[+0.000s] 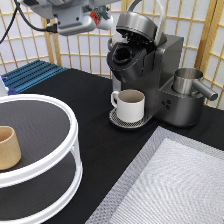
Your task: Make coffee
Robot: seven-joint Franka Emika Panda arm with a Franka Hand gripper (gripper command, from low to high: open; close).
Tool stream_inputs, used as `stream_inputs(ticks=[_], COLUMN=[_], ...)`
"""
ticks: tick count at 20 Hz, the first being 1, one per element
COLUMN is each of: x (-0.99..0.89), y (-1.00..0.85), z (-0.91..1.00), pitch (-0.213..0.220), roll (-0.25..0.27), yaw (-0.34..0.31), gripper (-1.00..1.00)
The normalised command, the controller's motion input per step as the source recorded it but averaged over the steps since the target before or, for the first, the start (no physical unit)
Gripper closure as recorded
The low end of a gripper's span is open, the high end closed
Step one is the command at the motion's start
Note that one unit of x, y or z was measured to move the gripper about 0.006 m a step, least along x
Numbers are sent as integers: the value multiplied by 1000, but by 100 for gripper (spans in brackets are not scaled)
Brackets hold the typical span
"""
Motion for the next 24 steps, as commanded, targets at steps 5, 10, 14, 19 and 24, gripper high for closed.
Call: stream_inputs(ticks=[5,10,14,19,24], x=[221,319,393,332,185], y=[228,477,353,282,394], z=[-72,262,68,-22,34], pitch=[85,85,59,50,60], roll=[-17,-45,-51,-58,-75], yaw=[-56,-26,-26,-44,-33], gripper=[100,100,100,100,100])
